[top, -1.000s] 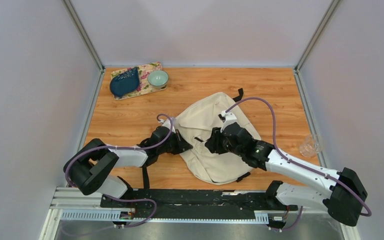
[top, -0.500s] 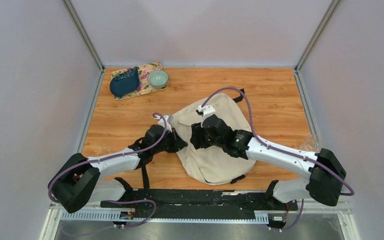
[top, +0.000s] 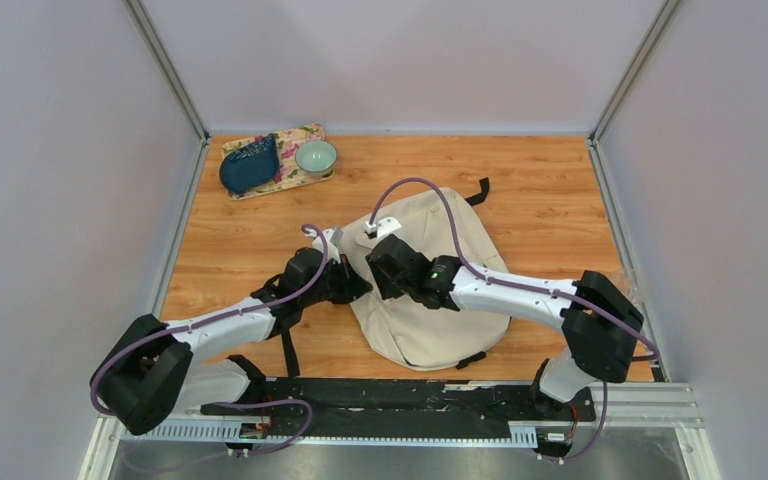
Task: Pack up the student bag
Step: Zip the student bag at the center of the board.
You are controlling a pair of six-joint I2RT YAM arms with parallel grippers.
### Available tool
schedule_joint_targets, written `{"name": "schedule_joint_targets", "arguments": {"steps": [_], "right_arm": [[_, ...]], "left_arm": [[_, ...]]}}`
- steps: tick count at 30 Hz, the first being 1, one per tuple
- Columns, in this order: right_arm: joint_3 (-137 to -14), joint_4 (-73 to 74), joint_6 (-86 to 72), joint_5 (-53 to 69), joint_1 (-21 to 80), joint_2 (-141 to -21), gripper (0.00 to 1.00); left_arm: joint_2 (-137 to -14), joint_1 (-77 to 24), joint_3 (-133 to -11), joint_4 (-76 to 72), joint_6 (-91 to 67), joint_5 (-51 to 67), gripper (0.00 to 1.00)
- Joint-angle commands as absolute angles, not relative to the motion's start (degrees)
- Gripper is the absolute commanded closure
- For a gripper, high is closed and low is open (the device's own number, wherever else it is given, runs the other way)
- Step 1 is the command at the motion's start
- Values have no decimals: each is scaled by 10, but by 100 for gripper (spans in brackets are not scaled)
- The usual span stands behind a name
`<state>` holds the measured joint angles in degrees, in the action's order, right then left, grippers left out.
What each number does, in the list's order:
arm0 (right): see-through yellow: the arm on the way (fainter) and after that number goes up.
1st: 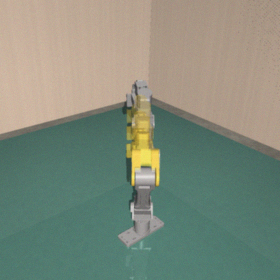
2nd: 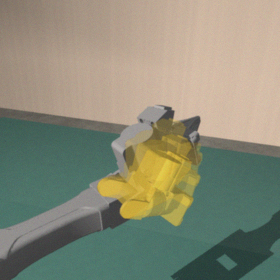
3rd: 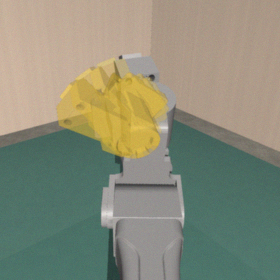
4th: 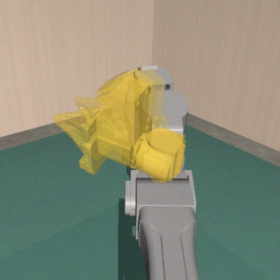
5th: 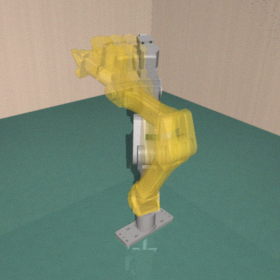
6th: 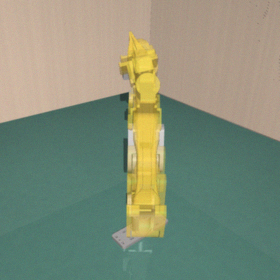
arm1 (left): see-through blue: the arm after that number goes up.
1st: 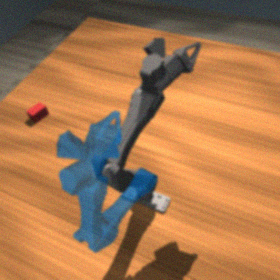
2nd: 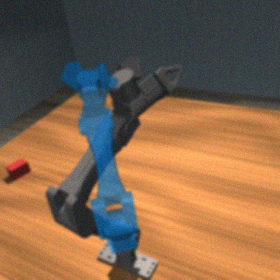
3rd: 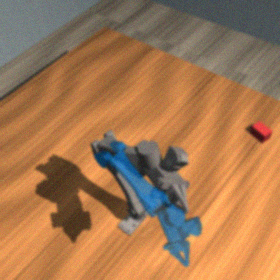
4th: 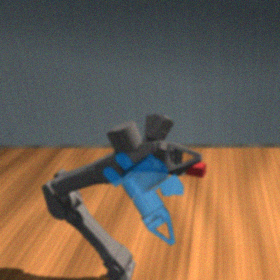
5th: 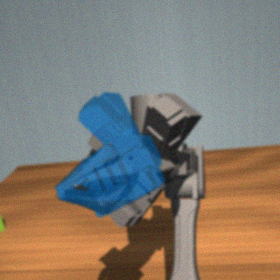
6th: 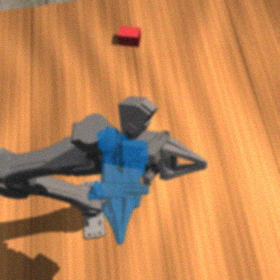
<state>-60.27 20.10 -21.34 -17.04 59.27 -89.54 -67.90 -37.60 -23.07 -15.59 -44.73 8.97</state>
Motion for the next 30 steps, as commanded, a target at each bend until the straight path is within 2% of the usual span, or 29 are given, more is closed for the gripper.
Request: {"name": "schedule_joint_targets", "arguments": {"steps": [1,4,7,9,10,13,19,21,24,27,29,30], "right_arm": [[-642,198,-200,-223,606,-915,60],[-656,216,-207,-250,607,-933,70],[-667,237,-207,-281,612,-947,71],[-671,248,-207,-299,618,-952,68],[-672,250,-207,-303,620,-954,61],[-671,247,-199,-305,630,-953,54],[-674,247,-196,-298,633,-965,54],[-676,245,-196,-300,633,-970,57],[-683,255,-201,-314,633,-985,67],[-692,258,-205,-323,633,-993,82],[-695,258,-208,-325,633,-993,88],[-695,257,-210,-330,633,-991,96]], "left_arm": [[-657,-369,-236,-179,-431,99,100],[-652,-367,-235,-178,-430,102,100],[-645,-364,-233,-176,-429,103,100],[-641,-360,-232,-176,-429,104,100],[-640,-360,-231,-174,-428,105,100],[-636,-357,-231,-174,-428,106,100],[-632,-353,-231,-172,-427,111,100],[-631,-353,-229,-172,-428,112,100],[-627,-352,-229,-172,-427,113,100],[-625,-352,-229,-173,-428,113,100],[-623,-352,-227,-174,-430,113,100],[-623,-352,-227,-174,-429,114,100]]}}
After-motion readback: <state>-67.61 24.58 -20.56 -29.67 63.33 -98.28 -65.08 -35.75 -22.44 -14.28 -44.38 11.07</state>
